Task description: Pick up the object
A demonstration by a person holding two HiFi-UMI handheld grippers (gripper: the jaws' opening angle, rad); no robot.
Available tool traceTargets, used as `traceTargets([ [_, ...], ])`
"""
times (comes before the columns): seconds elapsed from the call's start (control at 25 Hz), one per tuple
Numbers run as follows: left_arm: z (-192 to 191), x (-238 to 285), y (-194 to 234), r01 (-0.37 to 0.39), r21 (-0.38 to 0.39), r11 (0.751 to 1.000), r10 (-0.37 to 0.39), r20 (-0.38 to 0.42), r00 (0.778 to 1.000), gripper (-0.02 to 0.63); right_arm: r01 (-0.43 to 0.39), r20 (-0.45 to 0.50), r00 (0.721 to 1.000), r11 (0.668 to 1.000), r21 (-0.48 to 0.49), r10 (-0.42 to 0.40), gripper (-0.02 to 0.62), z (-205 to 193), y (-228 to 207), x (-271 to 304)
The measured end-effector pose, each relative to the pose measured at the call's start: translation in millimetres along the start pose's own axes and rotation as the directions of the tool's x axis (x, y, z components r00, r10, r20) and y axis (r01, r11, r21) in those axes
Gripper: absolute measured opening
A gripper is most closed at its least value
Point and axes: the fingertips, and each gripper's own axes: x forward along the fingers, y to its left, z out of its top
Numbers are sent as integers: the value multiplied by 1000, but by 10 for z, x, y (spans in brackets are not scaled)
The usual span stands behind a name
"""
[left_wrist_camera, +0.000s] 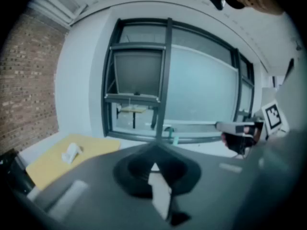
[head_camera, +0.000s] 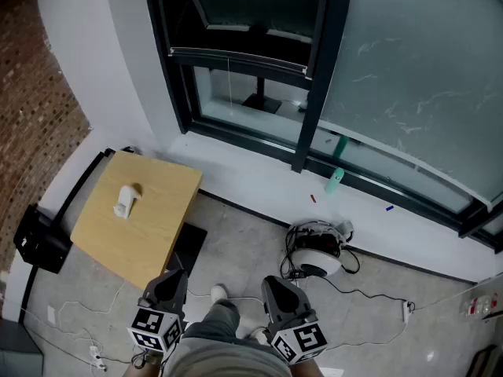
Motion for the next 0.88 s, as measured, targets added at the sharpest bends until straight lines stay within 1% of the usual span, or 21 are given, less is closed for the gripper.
traceTargets([
  [0.12, 129, 549, 298, 15, -3, 1000, -15, 24, 1000, 2, -14, -11, 1000, 1000, -10, 14, 12, 56, -198, 492],
  [0.2, 261, 917, 572, 25, -1, 1000, -25, 37, 999, 2, -28, -23, 999, 999, -31, 27, 12, 129, -303, 916],
  [0.4, 843, 1801, 1371, 41, -23, 999, -39, 95, 995, 2, -59, -79, 996, 992, -109, 50, 12, 508, -575, 2291],
  [0.56, 1098, 2242, 2078, 31, -47, 998, -27, 90, 996, 3, -117, -122, 988, 981, -154, 99, 12, 718, -534, 3410],
  [0.64, 1132, 2379, 2434, 0, -64, 998, 5, 73, 997, 3, -162, -152, 979, 970, -179, 135, 11, 746, -445, 3892],
  [0.72, 1097, 2475, 2751, -48, -91, 995, 52, 45, 998, 5, -225, -189, 963, 957, -185, 190, 12, 725, -353, 4299],
  [0.8, 1010, 2549, 3036, -110, -128, 986, 112, 10, 994, 6, -300, -231, 939, 936, -182, 256, 12, 660, -286, 4659],
  [0.88, 894, 2628, 3294, -179, -173, 969, 176, -32, 984, 32, -370, -269, 910, 912, -177, 316, 12, 591, -274, 5012],
])
